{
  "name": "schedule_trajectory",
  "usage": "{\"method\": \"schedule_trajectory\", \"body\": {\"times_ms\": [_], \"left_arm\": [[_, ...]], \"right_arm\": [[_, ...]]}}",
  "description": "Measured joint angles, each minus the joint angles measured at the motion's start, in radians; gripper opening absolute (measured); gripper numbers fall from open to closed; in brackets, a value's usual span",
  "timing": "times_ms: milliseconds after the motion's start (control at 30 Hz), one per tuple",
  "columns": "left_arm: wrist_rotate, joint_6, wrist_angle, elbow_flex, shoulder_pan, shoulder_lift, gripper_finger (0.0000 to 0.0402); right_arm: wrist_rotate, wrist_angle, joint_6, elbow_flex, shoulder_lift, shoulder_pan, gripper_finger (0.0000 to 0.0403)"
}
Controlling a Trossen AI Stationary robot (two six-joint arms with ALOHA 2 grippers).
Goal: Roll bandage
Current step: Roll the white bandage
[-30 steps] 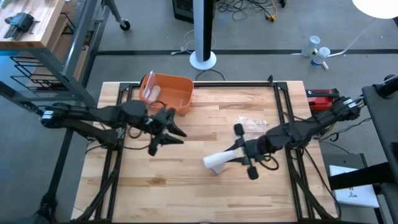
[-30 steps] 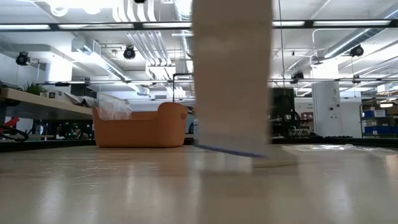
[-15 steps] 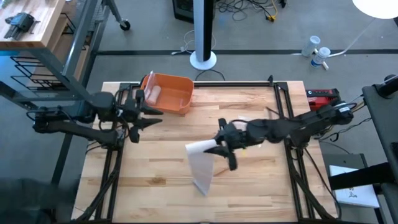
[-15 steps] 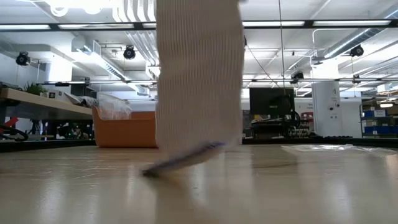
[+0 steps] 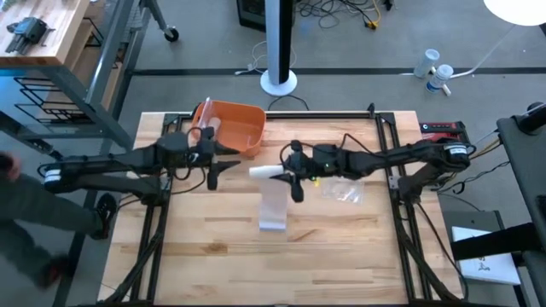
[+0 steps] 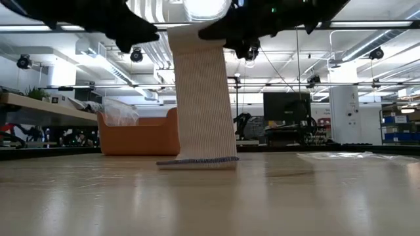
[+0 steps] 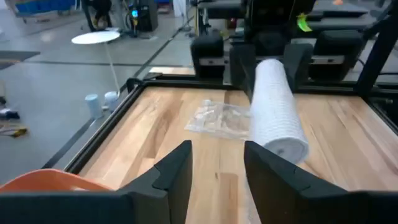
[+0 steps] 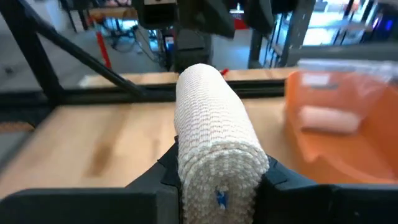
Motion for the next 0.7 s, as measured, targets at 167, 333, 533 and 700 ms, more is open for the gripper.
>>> {"method": "schedule_trajectory", "body": {"times_ms": [167,333,533,700], "left_arm": [[0.185,0.008,0.203,-0.105,0.132,0.029,0.0174],[0.313,0.012,0.353,-0.148,0.171,0.099,0.0224],[0.337,0.009,0.451,-0.149,0.162,0.193,0.0263],[0.338,0.012,0.458,-0.097,0.156,0.242,0.0266]], "right_arm": [[-0.052,0.002,-0.184,-0.001,0.009,-0.056,0.0085],[-0.067,0.007,-0.199,0.005,0.026,-0.090,0.0085],[-0.070,0.002,-0.196,0.004,0.015,-0.107,0.0085],[-0.071,0.009,-0.105,0.004,0.010,-0.118,0.0085]]}}
